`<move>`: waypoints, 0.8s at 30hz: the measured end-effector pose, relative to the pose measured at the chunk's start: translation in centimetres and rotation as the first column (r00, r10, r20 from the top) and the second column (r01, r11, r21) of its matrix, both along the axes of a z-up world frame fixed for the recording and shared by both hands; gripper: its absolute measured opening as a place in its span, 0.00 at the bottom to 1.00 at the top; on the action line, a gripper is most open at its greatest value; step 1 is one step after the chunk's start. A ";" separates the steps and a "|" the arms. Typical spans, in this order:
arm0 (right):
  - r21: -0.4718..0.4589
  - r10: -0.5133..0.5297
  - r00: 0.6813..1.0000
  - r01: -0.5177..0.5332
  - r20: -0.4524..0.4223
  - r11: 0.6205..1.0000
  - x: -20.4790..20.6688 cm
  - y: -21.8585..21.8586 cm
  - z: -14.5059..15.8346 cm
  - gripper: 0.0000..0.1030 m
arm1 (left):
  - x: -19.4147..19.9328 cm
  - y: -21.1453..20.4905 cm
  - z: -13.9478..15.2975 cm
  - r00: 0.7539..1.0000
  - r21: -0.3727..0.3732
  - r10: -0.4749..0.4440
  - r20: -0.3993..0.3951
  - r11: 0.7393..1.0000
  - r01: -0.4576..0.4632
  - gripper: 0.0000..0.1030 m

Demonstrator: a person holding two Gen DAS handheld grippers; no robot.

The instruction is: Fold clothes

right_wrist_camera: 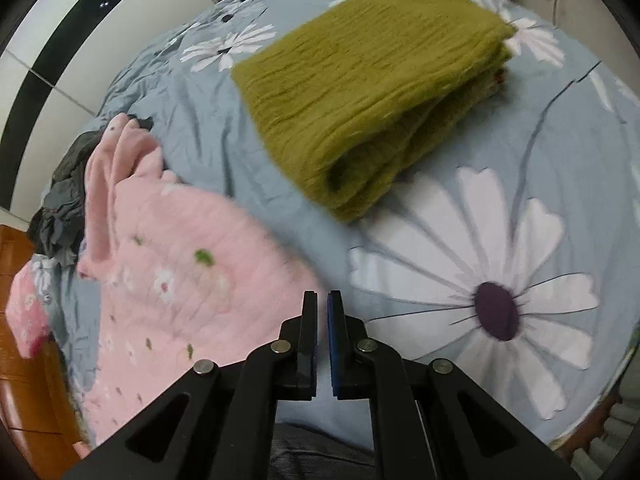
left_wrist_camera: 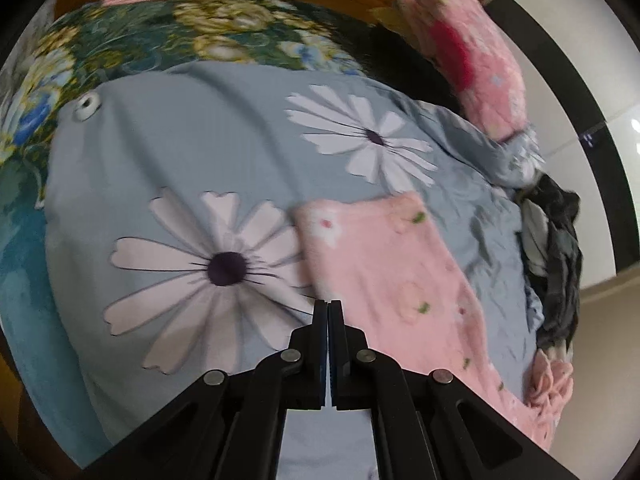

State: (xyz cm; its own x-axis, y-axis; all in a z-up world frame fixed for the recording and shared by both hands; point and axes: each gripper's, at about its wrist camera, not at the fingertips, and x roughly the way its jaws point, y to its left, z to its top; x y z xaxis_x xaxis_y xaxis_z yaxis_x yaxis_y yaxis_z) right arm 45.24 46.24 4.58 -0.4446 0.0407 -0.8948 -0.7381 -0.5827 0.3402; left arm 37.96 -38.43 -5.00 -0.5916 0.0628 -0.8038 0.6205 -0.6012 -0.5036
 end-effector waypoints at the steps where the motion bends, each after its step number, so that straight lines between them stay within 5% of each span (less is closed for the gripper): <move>1: 0.008 -0.009 1.000 0.009 0.008 1.000 0.3 0.4 0.1 0.04 | -0.5 0.6 0.5 1.000 -0.013 -0.021 0.000 1.000 0.021 0.01; 8: 0.018 0.029 0.996 -0.027 -0.090 0.999 -1.2 0.9 2.7 0.05 | -7.2 8.1 3.3 0.975 -0.008 -0.216 -0.046 0.976 0.216 0.04; 11: -0.003 0.093 0.988 -0.094 -0.124 0.996 -4.4 -0.3 2.7 0.05 | -11.0 12.6 4.6 0.947 -0.004 -0.315 -0.064 0.949 0.316 0.23; 15: -0.002 0.197 0.971 -0.199 -0.138 0.980 -8.7 -2.7 2.0 0.11 | -16.9 20.3 5.8 0.882 0.001 -0.466 -0.068 0.884 0.467 0.40; 20: -0.009 0.251 0.957 -0.255 -0.146 0.967 -11.2 -4.1 1.0 0.14 | -23.8 32.6 5.5 0.759 0.002 -0.650 -0.047 0.759 0.651 0.55; 24: 0.012 0.290 0.947 -0.291 -0.141 0.957 -12.0 -3.8 0.8 0.14 | -28.4 40.4 3.8 0.694 0.066 -0.719 -0.041 0.691 0.720 0.60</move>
